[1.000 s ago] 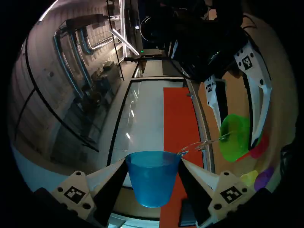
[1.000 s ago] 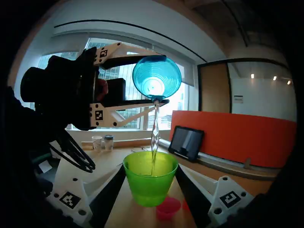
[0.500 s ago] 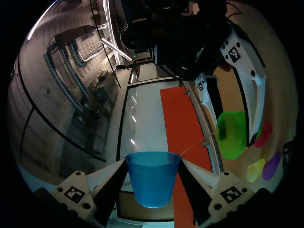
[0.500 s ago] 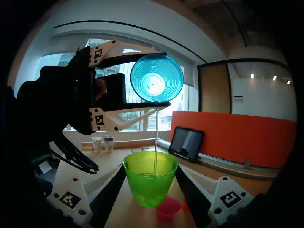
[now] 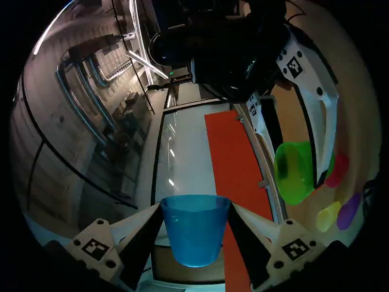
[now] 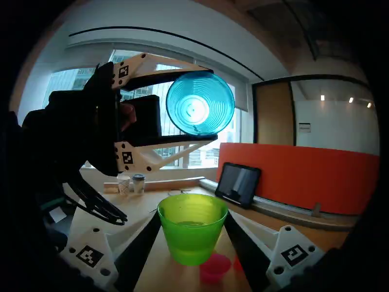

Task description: Pour water

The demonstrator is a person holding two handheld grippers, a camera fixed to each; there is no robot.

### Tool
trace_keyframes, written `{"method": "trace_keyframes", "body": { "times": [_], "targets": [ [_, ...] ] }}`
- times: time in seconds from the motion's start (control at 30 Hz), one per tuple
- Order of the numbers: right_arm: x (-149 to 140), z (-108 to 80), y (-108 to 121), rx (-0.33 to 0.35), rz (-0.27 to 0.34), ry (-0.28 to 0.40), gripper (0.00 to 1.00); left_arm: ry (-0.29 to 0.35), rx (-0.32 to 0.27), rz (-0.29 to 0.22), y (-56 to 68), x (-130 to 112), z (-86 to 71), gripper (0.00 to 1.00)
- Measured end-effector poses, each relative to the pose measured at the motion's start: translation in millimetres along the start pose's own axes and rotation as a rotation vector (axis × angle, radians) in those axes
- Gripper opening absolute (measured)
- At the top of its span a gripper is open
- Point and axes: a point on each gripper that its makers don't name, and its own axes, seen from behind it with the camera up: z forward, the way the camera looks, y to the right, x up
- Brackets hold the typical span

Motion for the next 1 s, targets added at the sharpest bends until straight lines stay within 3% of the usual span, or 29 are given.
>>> {"method": "trace_keyframes", "body": {
  "times": [0.2, 0.63, 1.0],
  "targets": [
    [0, -1.0, 1, -0.004, 0.001, 0.004, 0.91, -0.009, -0.006, -0.111, 1.7, -6, -0.5, 0.87],
    [5, -4.9, 6, -0.015, 0.005, 0.016, 0.91, -0.054, -0.057, -0.495, 14.3, -21, -1.8, 0.88],
    [10, -6.9, 9, -0.021, 0.008, 0.029, 0.91, -0.104, -0.096, -0.751, 24.1, -37, -6.1, 0.88]
  ]
}}
